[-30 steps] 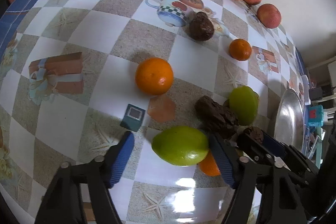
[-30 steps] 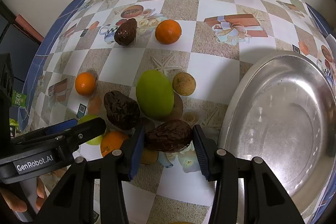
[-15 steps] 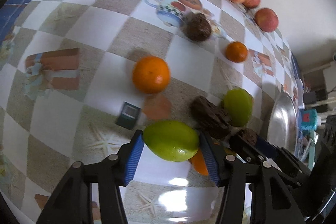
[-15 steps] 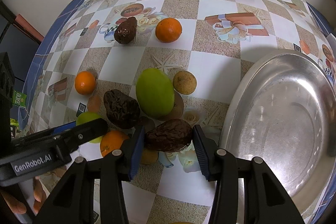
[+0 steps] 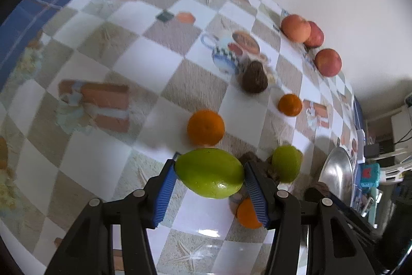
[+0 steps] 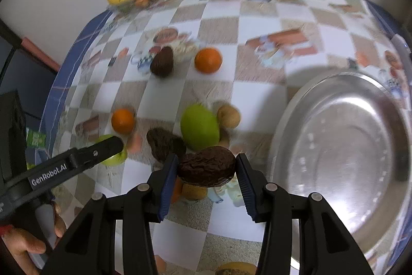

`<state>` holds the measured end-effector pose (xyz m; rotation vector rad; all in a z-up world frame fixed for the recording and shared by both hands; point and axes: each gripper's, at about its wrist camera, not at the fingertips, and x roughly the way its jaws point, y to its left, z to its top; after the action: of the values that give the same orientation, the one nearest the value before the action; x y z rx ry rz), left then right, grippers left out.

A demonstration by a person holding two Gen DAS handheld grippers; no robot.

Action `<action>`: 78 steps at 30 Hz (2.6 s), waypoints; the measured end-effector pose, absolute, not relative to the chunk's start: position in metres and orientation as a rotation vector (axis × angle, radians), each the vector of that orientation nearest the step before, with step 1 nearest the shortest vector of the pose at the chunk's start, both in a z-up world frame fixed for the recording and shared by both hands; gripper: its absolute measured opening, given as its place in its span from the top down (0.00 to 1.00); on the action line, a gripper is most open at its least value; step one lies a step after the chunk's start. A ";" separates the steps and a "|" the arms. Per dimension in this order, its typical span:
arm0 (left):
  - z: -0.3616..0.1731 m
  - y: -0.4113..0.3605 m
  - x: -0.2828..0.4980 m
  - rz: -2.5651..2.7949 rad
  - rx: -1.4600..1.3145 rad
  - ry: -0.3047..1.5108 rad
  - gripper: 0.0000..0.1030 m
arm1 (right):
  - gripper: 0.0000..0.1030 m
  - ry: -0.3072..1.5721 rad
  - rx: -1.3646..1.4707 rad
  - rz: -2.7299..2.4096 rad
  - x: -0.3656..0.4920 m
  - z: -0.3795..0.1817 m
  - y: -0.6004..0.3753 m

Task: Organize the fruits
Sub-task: 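Grasp the dark brown date with the right gripper while the left gripper grasps the green oval fruit, then carry the date and the green oval fruit over the steel bowl with both grippers, then open the right gripper to drop the date while the left gripper releases the green fruit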

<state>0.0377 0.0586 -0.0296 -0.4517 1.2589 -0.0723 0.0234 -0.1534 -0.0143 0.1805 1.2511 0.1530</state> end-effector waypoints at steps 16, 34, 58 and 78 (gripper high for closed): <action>0.007 -0.009 0.079 -0.146 -0.320 1.221 0.45 | 0.54 1.129 0.221 0.017 0.053 0.019 -0.208; -0.006 -0.187 0.063 -0.486 -0.004 1.233 0.45 | 0.54 1.171 0.369 -0.329 0.036 -0.012 -0.343; -0.047 -0.220 0.059 -0.523 0.068 1.267 0.44 | 0.52 1.276 0.400 -0.313 0.045 -0.058 -0.339; -0.020 -0.216 0.052 -0.566 0.063 1.212 0.31 | 0.44 1.212 0.372 -0.314 0.041 -0.027 -0.341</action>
<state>0.0524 -0.2158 -0.0201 0.0625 1.2123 -0.5657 0.0411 -0.3410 -0.0269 0.3716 1.2123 -0.3142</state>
